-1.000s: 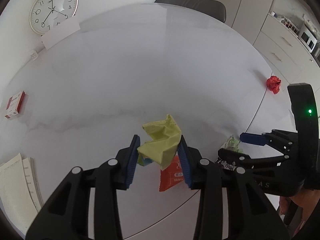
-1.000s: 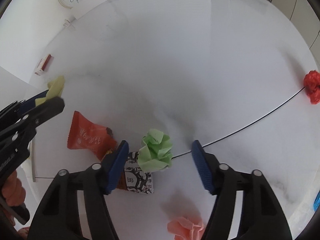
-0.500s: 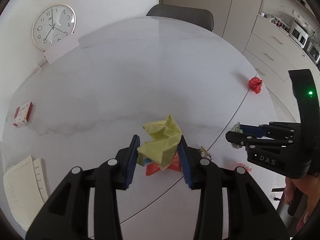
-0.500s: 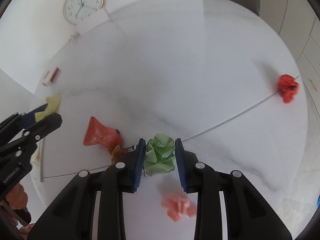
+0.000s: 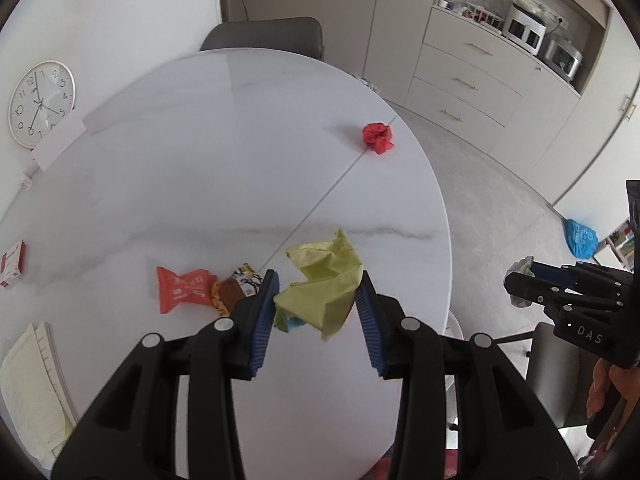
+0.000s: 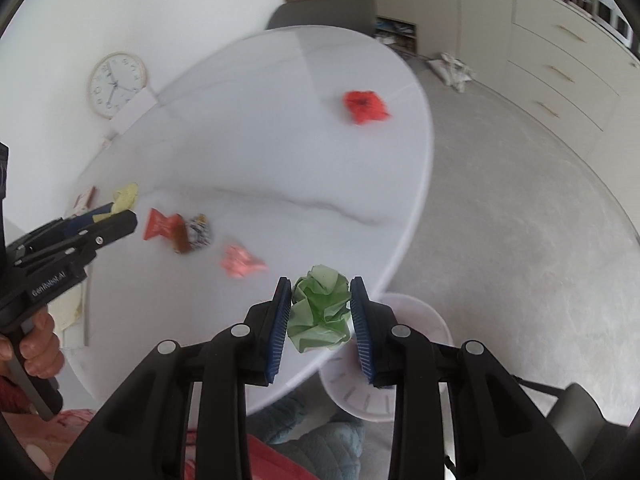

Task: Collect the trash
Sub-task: 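Carry the yellow paper with the left tool while the right tool carries the green paper to the bin, then open the right tool over the bin while the left tool drops the yellow paper in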

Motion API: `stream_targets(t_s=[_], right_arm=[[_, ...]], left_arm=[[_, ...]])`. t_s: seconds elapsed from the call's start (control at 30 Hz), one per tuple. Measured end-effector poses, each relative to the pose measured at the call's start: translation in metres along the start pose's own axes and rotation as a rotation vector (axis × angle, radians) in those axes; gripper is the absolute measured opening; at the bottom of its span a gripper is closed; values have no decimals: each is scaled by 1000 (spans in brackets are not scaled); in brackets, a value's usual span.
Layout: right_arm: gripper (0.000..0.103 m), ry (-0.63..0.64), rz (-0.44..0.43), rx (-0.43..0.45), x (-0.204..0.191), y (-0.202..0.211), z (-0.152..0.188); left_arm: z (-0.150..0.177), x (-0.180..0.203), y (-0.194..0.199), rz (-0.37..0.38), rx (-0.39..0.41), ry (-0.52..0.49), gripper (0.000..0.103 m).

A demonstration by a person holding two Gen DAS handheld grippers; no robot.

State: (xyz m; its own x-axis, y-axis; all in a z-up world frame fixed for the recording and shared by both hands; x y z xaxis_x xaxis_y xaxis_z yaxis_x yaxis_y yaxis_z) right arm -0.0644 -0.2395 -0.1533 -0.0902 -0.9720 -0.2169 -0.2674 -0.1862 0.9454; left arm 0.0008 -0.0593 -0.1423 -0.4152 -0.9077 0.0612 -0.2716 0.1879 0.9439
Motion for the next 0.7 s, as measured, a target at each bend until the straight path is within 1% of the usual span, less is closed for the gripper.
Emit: stream_targets(t_s=[0.07,0.17,0.23,0.43,0.47,0.53,0.57,0.7], right_arm=[[32,-32,9,-5,21,-1,12],[32,-73,18,-26,49,-15,29],[32,-85,31,-51,61,-32,37],[33,-104,-8,-148,81,-99,56],[35,-108,-13,-166,84,-108,58],[49,-113,-22,-201,85,-124,63],[59,-116,-19,-212,86,-130,64],[78,-126,-10,-225,90,-133,66]], left_arm=[[2,15,-3,10,-14,-23,39],[6,33,-6,8,-22,-55,39],[11,44,-6,2,-24,-73,39],[18,65,-9,-15,-41,-99,39],[18,68,-8,-19,-42,-103,39],[19,72,-8,-26,-41,-112,39],[19,73,-7,-28,-41,-116,39],[21,79,-7,-35,-40,-124,39]])
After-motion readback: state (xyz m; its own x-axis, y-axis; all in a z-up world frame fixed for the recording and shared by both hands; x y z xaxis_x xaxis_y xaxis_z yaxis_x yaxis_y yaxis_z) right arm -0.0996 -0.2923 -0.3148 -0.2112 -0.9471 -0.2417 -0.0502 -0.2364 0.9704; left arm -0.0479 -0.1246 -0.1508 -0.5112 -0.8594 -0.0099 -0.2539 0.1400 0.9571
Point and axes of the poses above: each gripper's, at about its wrist camera, not at the fingertips, and y roughly against the way its jaws point, x to its right, z to its underside, the point moved 5 cm from there along -y, roughly the way its jaws point, and after that the axes turned 13 degrees about -x, right-handed, at the moved point
